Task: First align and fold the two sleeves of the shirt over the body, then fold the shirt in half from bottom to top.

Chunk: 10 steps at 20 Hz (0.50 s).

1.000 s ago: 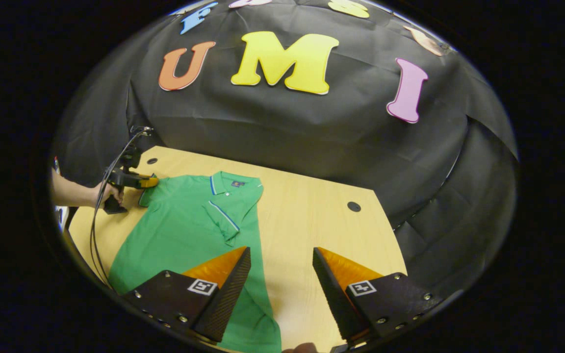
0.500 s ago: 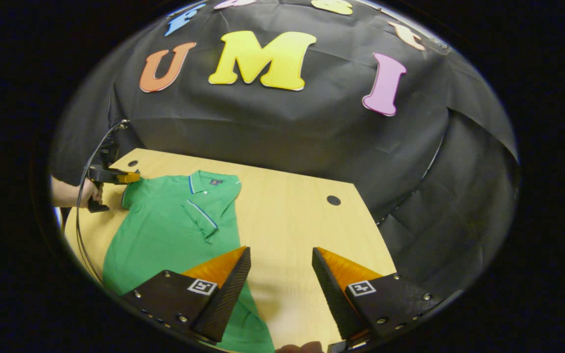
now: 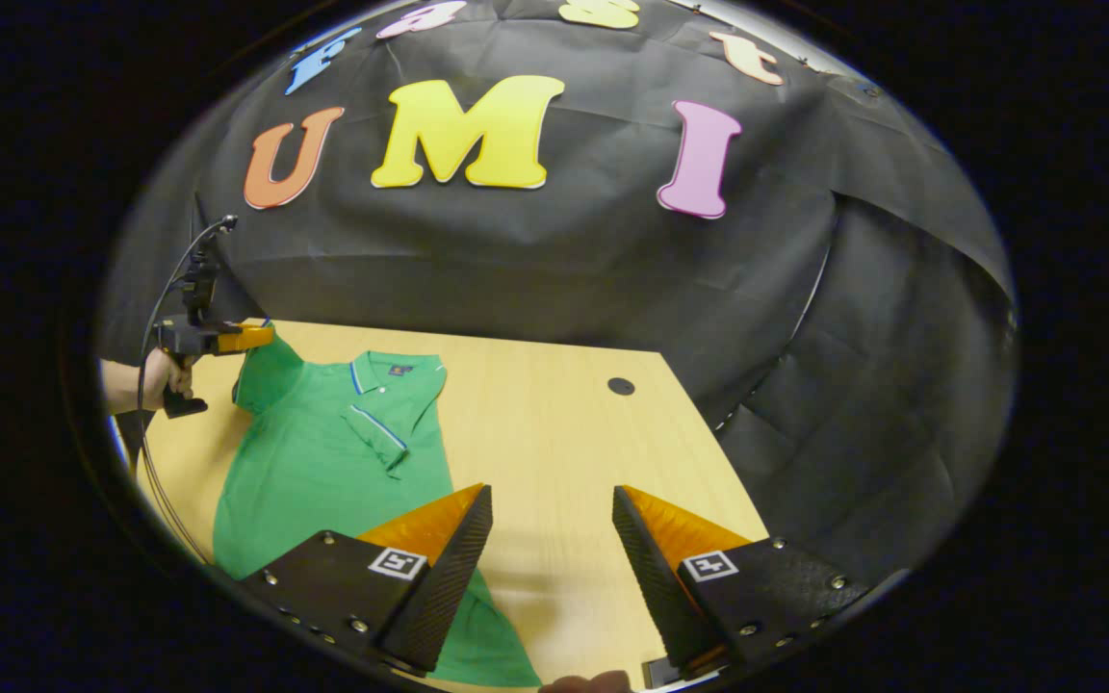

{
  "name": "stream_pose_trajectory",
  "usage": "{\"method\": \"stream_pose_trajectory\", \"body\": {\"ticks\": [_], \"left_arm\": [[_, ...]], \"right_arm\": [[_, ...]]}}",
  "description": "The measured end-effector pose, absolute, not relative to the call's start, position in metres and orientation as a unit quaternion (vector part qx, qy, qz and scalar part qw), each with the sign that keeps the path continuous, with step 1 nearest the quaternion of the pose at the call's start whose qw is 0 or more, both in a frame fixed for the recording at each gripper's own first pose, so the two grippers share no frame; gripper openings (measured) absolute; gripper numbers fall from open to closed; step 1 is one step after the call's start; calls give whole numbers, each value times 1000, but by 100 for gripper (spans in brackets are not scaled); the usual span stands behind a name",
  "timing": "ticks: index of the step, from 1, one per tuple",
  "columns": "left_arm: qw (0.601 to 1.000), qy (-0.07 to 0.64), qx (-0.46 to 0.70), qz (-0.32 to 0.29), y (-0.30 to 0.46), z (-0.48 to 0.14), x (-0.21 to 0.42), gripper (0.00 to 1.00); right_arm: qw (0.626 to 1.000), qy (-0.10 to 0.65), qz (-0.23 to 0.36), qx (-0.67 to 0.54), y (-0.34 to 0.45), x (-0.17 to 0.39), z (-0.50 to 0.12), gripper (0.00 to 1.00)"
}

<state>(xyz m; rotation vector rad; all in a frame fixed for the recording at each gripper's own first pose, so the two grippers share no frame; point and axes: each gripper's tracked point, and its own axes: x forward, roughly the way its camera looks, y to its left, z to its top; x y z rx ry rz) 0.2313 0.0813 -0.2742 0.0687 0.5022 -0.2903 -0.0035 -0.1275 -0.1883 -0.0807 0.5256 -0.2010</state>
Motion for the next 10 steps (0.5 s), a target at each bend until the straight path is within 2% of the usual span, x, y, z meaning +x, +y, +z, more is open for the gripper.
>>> {"method": "stream_pose_trajectory", "body": {"ticks": [10], "left_arm": [[938,278,38,-202,-28,-293,196,3]], "right_arm": [[959,255,-126,-9,-162,-33,-189,81]]}}
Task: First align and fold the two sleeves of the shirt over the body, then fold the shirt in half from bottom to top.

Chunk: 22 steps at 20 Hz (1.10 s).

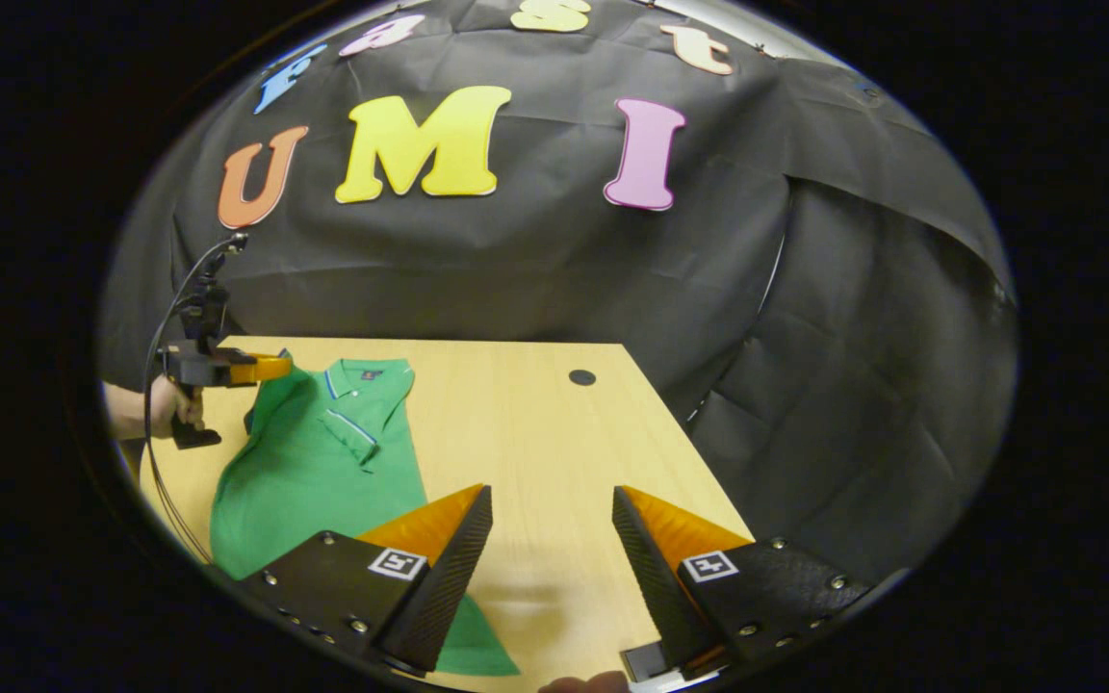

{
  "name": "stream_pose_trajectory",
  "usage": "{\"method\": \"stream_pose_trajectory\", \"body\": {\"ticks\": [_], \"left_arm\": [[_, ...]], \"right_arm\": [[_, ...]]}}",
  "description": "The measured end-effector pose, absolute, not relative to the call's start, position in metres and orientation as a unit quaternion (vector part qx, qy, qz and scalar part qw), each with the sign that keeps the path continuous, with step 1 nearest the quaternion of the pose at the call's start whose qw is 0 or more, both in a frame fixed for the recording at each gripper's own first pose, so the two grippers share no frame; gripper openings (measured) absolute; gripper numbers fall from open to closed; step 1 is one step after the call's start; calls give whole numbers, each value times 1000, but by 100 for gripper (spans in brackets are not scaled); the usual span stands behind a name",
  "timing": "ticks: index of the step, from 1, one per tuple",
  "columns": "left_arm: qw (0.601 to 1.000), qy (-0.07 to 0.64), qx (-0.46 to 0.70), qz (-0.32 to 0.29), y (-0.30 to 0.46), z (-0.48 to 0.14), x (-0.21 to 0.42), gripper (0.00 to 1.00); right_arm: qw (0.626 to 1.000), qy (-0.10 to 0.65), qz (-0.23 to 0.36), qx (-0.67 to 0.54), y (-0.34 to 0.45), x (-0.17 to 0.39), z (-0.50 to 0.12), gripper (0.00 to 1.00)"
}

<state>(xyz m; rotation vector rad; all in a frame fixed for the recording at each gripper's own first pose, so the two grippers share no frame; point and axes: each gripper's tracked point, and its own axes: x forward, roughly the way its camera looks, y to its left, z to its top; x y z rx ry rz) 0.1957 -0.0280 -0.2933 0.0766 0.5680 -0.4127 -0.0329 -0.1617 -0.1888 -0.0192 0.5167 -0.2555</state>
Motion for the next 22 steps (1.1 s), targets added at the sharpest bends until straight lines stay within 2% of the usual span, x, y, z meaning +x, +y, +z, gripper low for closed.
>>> {"method": "stream_pose_trajectory", "body": {"ticks": [4,5,6,7,10,15,22], "left_arm": [[928,304,37,-215,-54,-316,184,3],[917,320,22,-235,-66,-323,177,4],[912,336,12,-237,-69,-327,170,7],[912,339,2,-231,-70,-333,167,23],[919,341,-4,-199,-50,-332,159,100],[930,335,-3,-154,-1,-307,122,100],[928,354,-4,-118,58,-296,12,100]], "right_arm": [[958,259,-127,-5,-166,-38,-194,81],[957,262,-127,-3,-167,-40,-196,81],[956,264,-126,1,-166,-42,-198,81],[956,266,-124,5,-165,-42,-200,81],[957,270,-107,8,-155,-34,-203,81],[958,281,-49,13,-123,-19,-213,81],[948,315,47,-9,-72,-19,-235,81]]}}
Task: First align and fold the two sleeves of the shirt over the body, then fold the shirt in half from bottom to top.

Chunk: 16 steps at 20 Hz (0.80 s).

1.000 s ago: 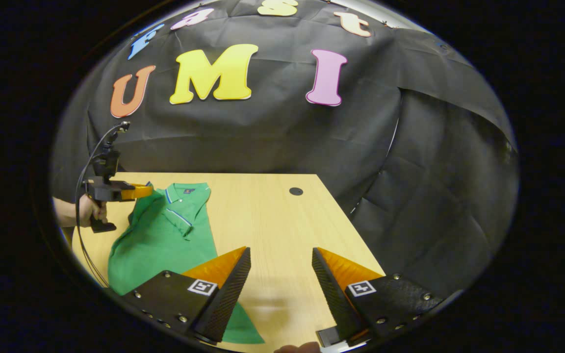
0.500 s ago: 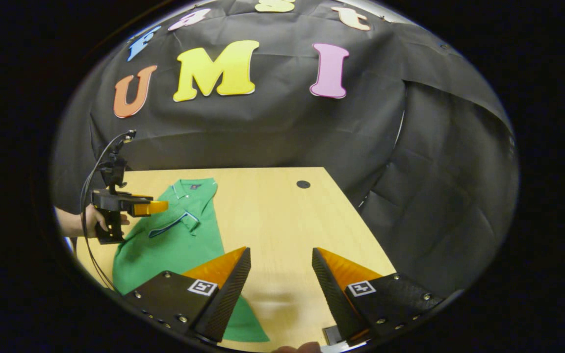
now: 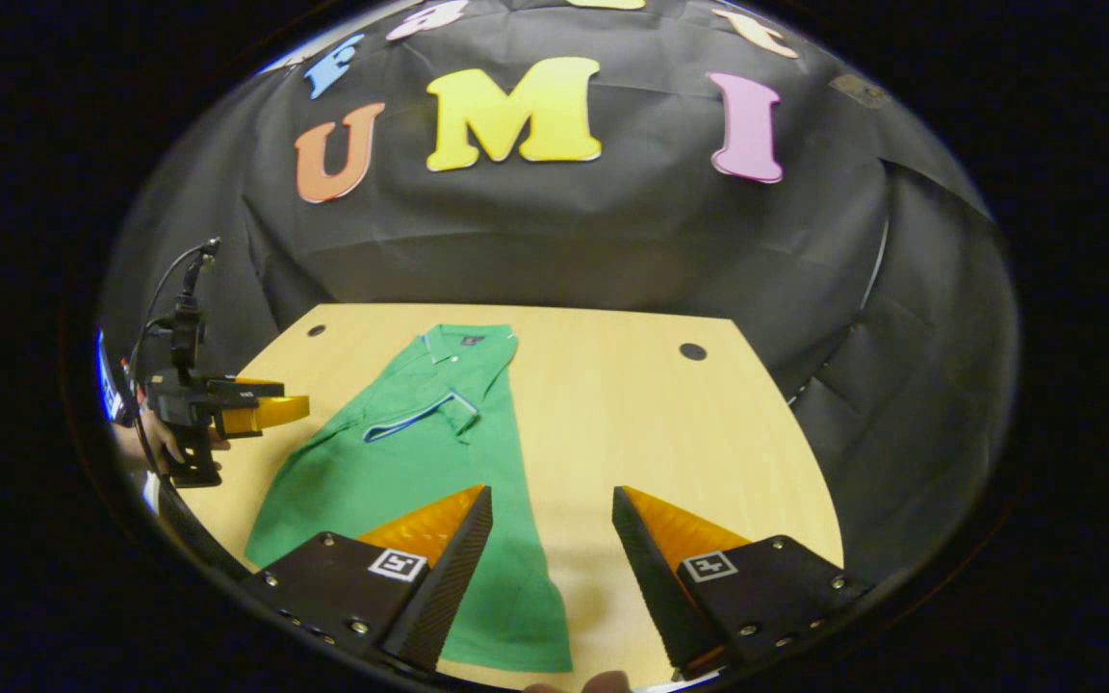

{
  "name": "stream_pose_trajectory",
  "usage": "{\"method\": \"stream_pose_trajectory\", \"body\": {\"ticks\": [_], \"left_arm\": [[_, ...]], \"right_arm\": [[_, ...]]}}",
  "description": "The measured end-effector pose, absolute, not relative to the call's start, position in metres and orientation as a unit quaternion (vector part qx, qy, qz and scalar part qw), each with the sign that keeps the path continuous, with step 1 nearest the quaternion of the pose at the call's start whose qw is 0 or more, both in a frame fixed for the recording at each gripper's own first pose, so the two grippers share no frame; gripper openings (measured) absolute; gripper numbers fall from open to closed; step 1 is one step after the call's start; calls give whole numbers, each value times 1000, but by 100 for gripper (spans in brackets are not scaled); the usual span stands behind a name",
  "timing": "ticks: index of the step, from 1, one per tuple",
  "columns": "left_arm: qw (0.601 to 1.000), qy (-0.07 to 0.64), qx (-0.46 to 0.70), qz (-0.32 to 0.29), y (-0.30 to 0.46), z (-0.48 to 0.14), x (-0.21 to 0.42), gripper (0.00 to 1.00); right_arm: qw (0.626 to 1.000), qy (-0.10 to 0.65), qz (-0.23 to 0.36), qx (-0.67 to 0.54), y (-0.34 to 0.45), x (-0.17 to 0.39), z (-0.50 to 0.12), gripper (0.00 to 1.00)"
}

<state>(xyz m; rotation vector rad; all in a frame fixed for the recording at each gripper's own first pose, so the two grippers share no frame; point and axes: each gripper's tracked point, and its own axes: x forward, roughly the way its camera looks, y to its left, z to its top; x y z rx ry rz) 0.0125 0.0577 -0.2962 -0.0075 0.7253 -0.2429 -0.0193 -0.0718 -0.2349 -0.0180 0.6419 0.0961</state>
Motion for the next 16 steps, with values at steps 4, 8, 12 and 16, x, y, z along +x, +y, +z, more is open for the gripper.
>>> {"method": "stream_pose_trajectory", "body": {"ticks": [4,8,12,16], "left_arm": [[910,391,10,-134,81,-307,-62,100],[888,432,26,-157,90,-323,-134,100],[866,475,12,-159,94,-344,-184,100],[852,499,11,-160,97,-358,-207,100]], "right_arm": [[927,358,100,-39,-58,-42,-263,81],[905,400,124,-69,-62,-78,-297,81],[884,436,140,-95,-73,-122,-326,81],[866,468,140,-105,-79,-158,-351,81]]}}
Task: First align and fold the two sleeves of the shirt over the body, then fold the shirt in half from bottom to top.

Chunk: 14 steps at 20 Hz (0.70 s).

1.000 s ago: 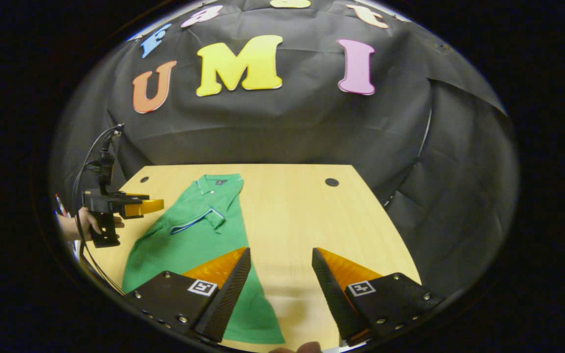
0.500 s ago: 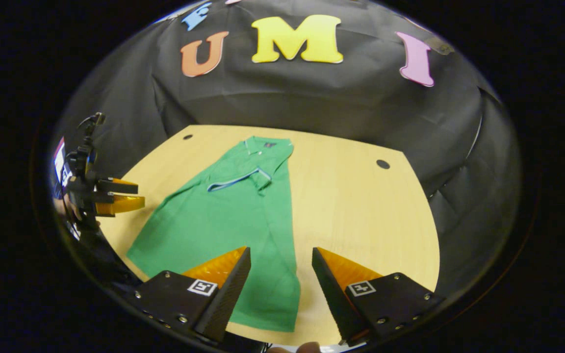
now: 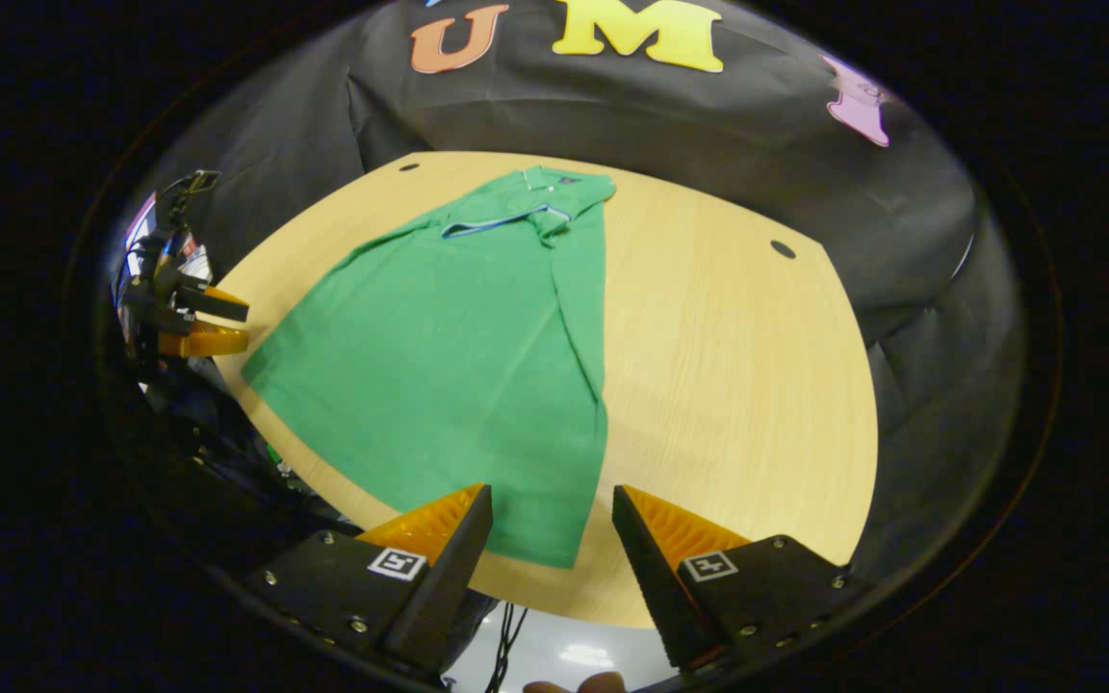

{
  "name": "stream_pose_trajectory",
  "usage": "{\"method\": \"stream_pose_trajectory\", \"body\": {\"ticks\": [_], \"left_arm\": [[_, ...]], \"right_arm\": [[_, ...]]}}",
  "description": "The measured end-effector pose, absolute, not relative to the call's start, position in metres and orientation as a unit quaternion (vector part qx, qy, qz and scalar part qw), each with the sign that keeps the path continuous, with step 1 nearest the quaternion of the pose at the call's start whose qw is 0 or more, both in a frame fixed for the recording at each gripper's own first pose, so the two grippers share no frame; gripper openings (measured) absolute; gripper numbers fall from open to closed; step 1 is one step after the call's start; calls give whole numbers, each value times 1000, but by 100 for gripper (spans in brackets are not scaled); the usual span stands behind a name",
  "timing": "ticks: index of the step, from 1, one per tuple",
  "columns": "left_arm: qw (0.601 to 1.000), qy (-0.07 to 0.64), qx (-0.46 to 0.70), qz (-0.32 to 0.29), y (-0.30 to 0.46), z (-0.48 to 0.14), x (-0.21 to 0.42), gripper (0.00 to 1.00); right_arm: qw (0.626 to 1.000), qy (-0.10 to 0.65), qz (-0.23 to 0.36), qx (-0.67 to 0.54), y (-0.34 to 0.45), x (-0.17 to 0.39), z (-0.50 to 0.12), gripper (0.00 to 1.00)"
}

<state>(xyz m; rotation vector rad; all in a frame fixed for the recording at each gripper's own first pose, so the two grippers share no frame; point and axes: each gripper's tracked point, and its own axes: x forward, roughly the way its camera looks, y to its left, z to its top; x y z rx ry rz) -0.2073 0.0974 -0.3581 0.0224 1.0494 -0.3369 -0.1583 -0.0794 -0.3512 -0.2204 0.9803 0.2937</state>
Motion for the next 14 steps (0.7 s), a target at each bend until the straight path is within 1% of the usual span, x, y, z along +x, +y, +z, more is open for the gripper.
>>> {"method": "stream_pose_trajectory", "body": {"ticks": [3,8,14], "left_arm": [[841,514,10,-169,92,-369,-218,100],[824,537,6,-181,84,-382,-227,100],[812,544,69,-200,88,-388,-232,100]], "right_arm": [[860,479,142,-105,-73,-171,-363,82],[851,488,148,-123,-68,-170,-385,82],[844,502,146,-123,-71,-165,-407,82]]}}
